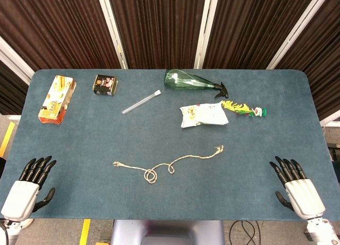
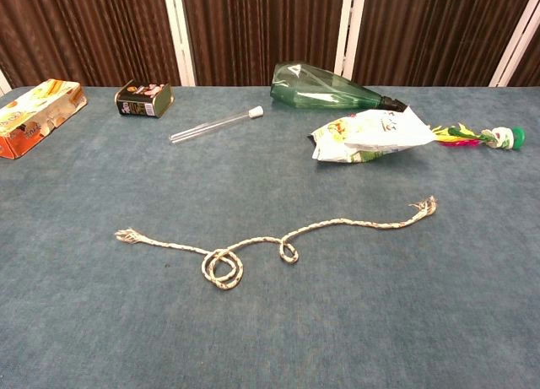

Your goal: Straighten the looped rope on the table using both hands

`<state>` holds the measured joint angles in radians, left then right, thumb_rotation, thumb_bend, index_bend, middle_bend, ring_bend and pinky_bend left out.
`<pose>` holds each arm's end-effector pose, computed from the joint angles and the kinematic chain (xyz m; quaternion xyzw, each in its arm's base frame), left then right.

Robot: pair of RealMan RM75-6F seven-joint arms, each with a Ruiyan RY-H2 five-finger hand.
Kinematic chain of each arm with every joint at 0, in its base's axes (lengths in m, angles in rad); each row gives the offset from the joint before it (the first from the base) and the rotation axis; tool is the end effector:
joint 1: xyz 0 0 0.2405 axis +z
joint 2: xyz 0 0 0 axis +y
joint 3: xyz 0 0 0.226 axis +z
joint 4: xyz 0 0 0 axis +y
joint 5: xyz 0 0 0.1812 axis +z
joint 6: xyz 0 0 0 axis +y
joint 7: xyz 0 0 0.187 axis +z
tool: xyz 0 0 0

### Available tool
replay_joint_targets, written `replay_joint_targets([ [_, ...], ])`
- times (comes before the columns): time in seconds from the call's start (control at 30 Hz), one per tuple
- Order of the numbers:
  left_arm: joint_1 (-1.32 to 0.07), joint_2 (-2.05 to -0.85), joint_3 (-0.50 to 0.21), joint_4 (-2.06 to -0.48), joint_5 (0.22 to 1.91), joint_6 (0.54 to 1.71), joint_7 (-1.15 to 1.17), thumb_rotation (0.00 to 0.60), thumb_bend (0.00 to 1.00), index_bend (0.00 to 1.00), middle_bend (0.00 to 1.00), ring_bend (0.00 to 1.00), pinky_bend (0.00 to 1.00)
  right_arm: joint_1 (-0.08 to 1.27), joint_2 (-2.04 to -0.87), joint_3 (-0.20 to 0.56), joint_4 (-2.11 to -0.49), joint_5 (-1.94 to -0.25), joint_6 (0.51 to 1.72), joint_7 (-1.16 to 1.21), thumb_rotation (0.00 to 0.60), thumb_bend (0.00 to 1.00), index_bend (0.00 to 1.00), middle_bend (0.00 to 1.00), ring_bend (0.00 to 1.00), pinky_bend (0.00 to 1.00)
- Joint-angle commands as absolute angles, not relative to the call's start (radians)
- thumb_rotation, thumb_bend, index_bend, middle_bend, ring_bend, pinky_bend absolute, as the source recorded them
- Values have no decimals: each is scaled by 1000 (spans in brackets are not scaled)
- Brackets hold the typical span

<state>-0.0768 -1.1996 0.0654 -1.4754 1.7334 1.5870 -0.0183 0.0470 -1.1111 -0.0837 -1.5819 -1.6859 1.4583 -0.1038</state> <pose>-0.2539 0.1924 0.1389 -0.6683 -0.3355 -0.4132 0.5197 -0.2694 -0.1799 0.1361 0.6951 -0.3591 0.3213 0.5335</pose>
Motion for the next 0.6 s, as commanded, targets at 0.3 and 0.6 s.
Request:
replay_joint_targets([
  [0.3,-148,-1265,69,-1454,1758,1470,2,600,420,0,6,0,29,48,-1120,-81,-1570,-1695,1466,-97,600,408,0,0,0,0],
  [0.6,-307,-1416,21,-1371,1774,1294,42,600,420,1,38,0,61,78,-1144,-65,-1607,-1703,1434,-147,600,408,0,0,0,0],
])
